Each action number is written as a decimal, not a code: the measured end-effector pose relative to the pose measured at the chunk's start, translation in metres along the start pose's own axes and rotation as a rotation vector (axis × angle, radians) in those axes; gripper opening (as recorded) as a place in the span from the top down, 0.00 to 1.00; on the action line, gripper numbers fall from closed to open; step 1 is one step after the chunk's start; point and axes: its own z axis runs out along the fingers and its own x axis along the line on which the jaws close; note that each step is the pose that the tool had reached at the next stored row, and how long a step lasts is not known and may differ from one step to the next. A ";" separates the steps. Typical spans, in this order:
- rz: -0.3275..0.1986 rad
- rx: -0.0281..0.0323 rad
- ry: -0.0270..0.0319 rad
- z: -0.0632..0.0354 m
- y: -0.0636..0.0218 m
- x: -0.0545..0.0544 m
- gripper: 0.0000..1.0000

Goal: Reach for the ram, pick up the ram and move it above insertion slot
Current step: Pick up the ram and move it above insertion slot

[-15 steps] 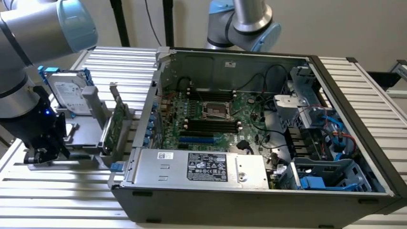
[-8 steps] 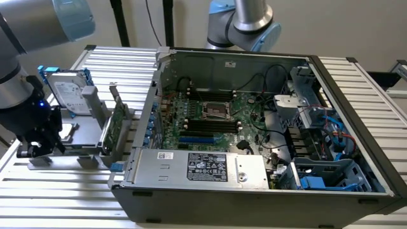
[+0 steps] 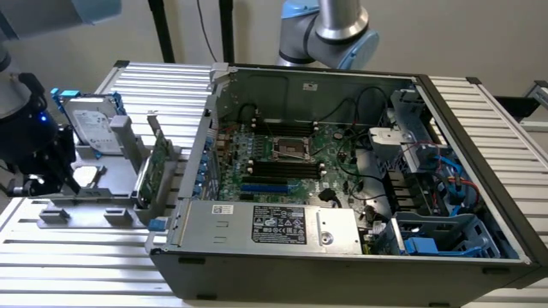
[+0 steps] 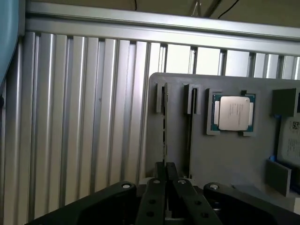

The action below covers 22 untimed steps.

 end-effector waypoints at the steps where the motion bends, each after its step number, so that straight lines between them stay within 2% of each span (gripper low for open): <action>1: 0.000 -0.0002 0.0000 -0.0045 -0.0017 0.000 0.87; 7: 0.000 -0.0009 -0.0001 -0.0317 -0.0168 0.000 0.87; 22: 0.000 -0.0013 -0.0007 -0.0976 -0.0668 -0.001 0.87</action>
